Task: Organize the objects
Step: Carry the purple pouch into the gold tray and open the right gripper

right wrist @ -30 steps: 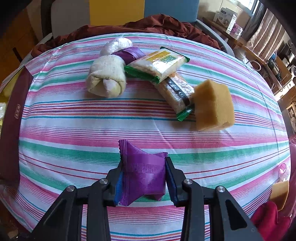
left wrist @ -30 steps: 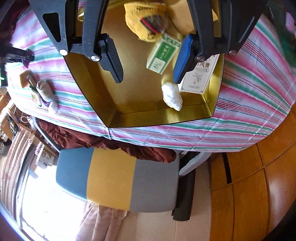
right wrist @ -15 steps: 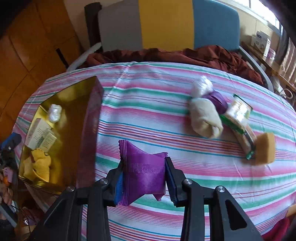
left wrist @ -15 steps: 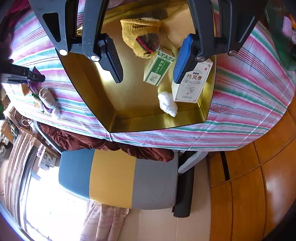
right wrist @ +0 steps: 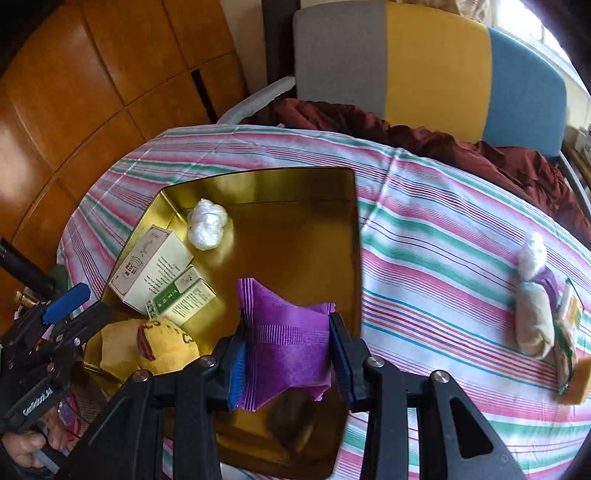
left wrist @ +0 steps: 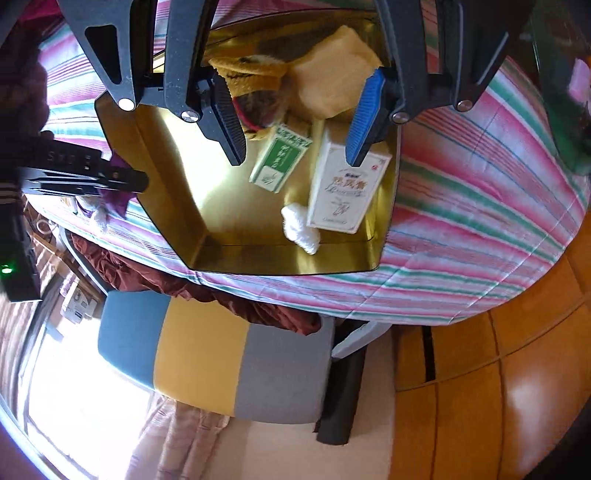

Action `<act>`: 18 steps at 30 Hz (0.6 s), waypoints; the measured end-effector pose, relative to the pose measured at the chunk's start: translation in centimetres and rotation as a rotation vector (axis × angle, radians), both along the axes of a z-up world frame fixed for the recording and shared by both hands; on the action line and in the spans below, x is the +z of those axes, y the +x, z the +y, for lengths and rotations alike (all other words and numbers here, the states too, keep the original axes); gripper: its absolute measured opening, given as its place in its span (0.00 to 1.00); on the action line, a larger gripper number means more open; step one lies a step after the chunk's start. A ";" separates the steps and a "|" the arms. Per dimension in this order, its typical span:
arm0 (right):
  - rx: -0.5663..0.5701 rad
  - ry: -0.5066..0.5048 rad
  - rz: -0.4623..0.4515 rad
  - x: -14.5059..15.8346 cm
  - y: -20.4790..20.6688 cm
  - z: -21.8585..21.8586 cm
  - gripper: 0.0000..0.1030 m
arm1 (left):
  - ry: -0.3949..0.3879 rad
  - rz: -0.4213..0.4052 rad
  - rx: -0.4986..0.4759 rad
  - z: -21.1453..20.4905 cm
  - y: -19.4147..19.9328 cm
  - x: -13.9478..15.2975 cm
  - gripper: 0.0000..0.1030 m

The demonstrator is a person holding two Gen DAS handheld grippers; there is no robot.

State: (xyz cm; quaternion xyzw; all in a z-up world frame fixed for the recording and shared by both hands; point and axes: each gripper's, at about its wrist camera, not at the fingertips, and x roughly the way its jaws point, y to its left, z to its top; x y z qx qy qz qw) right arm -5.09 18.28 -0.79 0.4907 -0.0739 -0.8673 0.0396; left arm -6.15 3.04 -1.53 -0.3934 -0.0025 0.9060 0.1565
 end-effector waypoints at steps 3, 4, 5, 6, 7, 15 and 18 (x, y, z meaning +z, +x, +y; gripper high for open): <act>0.020 0.000 -0.016 -0.6 -1.4 -1.2 0.38 | 0.010 -0.013 0.028 -1.1 0.0 -0.4 0.56; 0.024 0.002 -0.021 -0.8 -1.8 -1.5 0.38 | 0.012 -0.016 0.035 -1.5 0.0 -0.5 0.56; 0.026 0.004 -0.027 -1.1 -2.3 -1.9 0.38 | 0.015 -0.020 0.042 -1.9 0.0 -0.6 0.56; 0.025 0.004 -0.032 -1.3 -2.6 -2.1 0.38 | 0.018 -0.025 0.050 -2.3 0.0 -0.7 0.56; 0.026 0.004 -0.038 -1.6 -3.1 -2.3 0.38 | 0.020 -0.029 0.056 -2.6 0.0 -0.8 0.56; 0.001 -0.009 -0.087 -4.0 -6.5 -4.0 0.41 | 0.027 -0.059 0.090 -4.1 0.1 -2.0 0.57; -0.003 -0.012 -0.084 -4.4 -7.6 -4.6 0.42 | 0.030 -0.066 0.098 -4.5 0.1 -2.3 0.59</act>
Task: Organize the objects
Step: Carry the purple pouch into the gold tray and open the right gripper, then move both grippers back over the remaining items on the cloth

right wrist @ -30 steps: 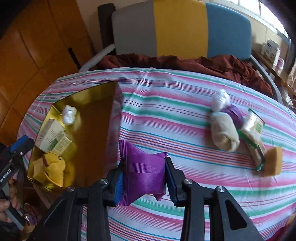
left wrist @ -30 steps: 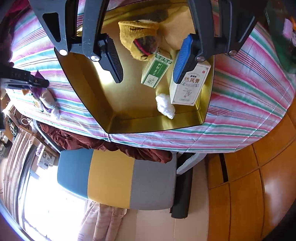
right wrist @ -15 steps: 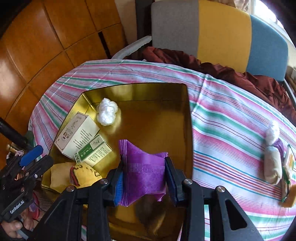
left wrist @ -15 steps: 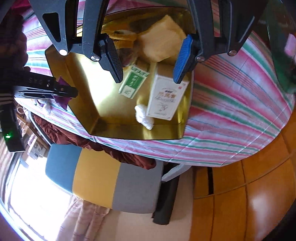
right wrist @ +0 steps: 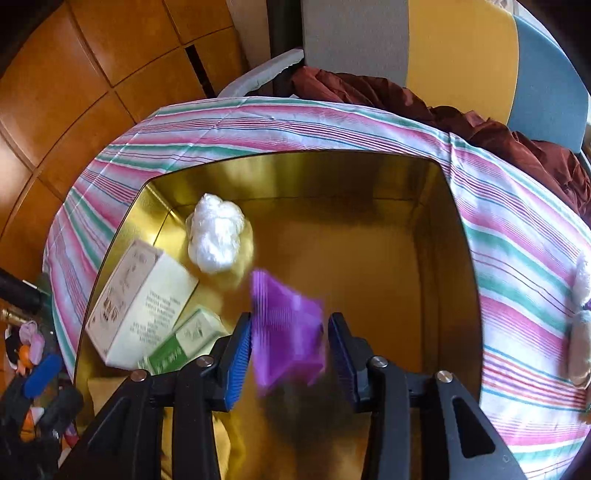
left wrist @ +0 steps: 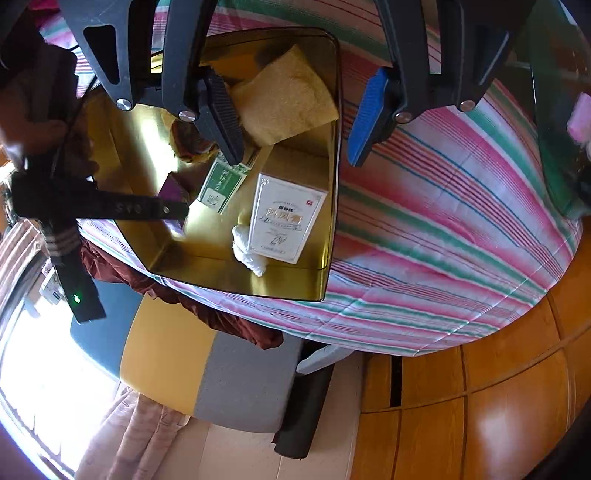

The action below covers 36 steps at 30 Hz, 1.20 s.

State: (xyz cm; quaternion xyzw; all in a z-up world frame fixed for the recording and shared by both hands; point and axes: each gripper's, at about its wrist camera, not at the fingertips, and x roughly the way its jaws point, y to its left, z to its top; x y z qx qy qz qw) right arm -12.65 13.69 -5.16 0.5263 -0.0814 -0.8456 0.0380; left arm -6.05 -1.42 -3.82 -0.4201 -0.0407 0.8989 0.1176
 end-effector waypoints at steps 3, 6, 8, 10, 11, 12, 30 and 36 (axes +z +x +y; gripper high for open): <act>0.013 -0.014 0.017 0.2 -0.4 -0.4 0.49 | 0.003 -0.003 0.008 -0.4 -0.1 -0.2 0.59; 0.008 -0.021 0.041 1.0 0.2 -0.2 0.51 | 0.003 0.001 0.016 -0.5 0.0 -0.2 0.59; 0.007 -0.026 0.056 1.4 0.7 -0.1 0.56 | 0.000 0.007 0.016 -0.4 0.0 -0.1 0.60; 0.005 -0.023 0.076 2.0 1.5 0.0 0.60 | -0.001 0.015 0.018 -0.3 0.2 0.0 0.63; 0.004 -0.021 0.083 2.2 1.8 0.0 0.60 | 0.000 0.020 0.018 -0.2 0.3 0.2 0.65; 0.004 -0.020 0.089 2.5 2.1 0.0 0.62 | 0.000 0.023 0.019 -0.2 0.4 0.3 0.65; -0.074 0.057 0.227 6.3 9.8 5.2 0.82 | -0.032 0.095 -0.085 3.3 2.7 2.9 0.75; -0.178 0.085 0.220 6.4 12.7 10.5 0.82 | -0.045 0.099 -0.135 5.3 3.3 3.3 0.76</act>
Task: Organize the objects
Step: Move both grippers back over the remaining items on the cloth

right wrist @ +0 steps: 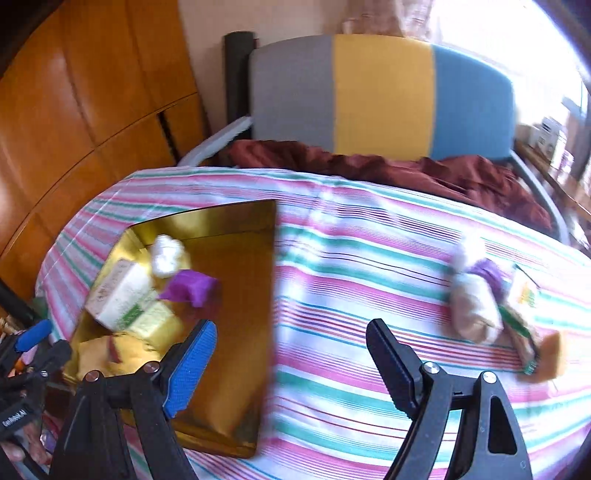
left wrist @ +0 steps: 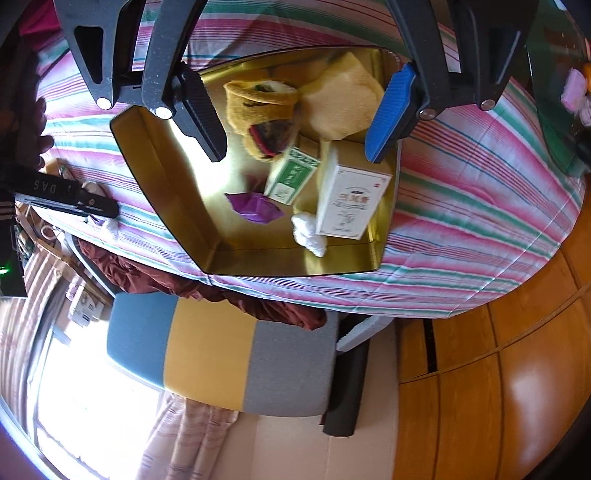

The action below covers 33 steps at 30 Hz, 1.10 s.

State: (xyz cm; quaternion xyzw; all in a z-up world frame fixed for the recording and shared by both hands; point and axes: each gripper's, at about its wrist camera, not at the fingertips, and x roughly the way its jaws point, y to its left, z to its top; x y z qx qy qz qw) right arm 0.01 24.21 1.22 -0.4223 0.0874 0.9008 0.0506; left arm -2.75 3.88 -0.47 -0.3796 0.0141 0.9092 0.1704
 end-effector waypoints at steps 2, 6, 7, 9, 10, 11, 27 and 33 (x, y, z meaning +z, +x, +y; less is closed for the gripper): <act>-0.046 0.010 -0.002 0.0 0.8 2.1 0.82 | -0.007 0.000 -0.018 0.7 0.2 0.1 0.76; -0.154 0.032 0.005 0.5 2.7 6.9 0.82 | -0.024 -0.001 -0.057 2.3 0.5 0.1 0.76; -0.188 0.042 0.008 0.5 3.3 8.1 0.82 | -0.027 -0.001 -0.067 2.7 0.5 0.2 0.76; -0.265 0.061 0.014 0.8 4.4 10.8 0.82 | -0.032 0.000 -0.089 3.6 0.7 0.2 0.76; -0.303 0.063 0.018 0.9 5.1 12.3 0.82 | -0.034 0.001 -0.099 4.1 0.8 0.2 0.76; -0.342 0.064 0.022 1.0 5.7 13.8 0.82 | -0.039 0.000 -0.112 4.6 0.9 0.2 0.76; -0.929 -0.295 0.123 -2.0 16.6 29.5 0.82 | -0.089 -0.012 -0.329 14.8 2.6 0.4 0.76; -0.924 -0.378 0.111 -2.9 16.7 29.8 0.82 | -0.097 -0.020 -0.411 19.3 3.1 0.3 0.77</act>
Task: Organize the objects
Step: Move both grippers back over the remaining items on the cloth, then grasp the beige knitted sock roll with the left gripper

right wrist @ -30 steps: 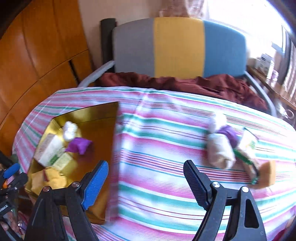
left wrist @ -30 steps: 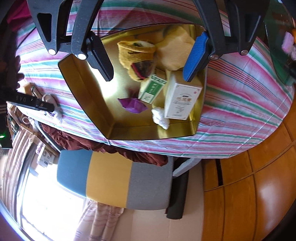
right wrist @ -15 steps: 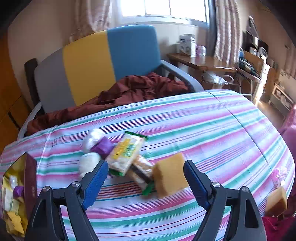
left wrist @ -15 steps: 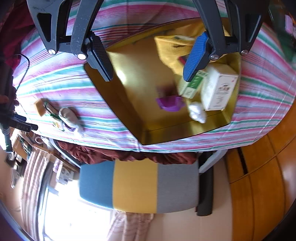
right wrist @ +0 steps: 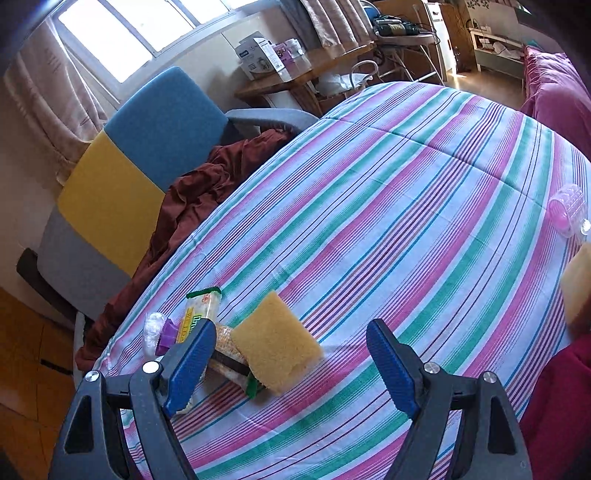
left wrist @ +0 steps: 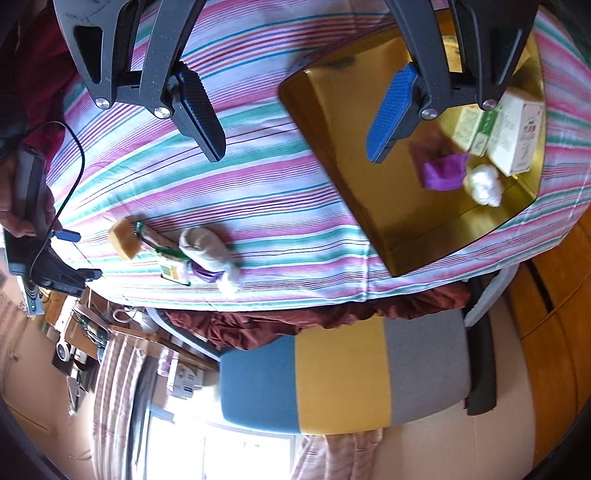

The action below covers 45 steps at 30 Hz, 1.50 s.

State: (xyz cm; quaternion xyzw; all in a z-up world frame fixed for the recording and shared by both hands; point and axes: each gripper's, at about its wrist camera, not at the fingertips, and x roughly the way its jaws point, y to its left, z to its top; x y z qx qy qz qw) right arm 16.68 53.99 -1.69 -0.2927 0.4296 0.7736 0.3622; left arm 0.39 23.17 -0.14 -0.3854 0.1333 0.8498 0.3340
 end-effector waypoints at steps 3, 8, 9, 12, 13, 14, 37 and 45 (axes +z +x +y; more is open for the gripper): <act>0.028 -0.006 0.003 0.0 -0.4 -0.3 0.82 | -0.002 -0.018 -0.026 1.8 -0.1 -0.1 0.77; 0.060 0.001 0.011 0.3 -0.7 -0.7 0.82 | 0.003 -0.059 -0.059 4.7 -0.6 -0.3 0.77; 0.067 0.002 0.013 0.4 -0.9 -0.7 0.82 | 0.005 -0.068 -0.060 5.2 -0.8 -0.3 0.77; 0.084 0.009 0.017 0.6 -1.1 -0.9 0.82 | 0.004 -0.097 -0.062 6.9 -1.5 -0.7 0.77; 0.089 0.013 0.016 0.6 -1.2 -1.0 0.82 | 0.004 -0.106 -0.063 7.6 -1.8 -0.8 0.77; 0.094 0.015 0.013 0.6 -1.3 -1.0 0.82 | 0.004 -0.115 -0.063 8.1 -2.0 -0.9 0.77; 0.191 -0.002 0.009 0.3 -3.2 -1.7 0.83 | 0.036 -0.278 -0.006 19.2 -9.8 -5.4 0.77; 0.206 -0.006 -0.008 0.0 -3.6 -1.9 0.83 | 0.005 -0.307 -0.013 22.4 -10.8 -7.6 0.76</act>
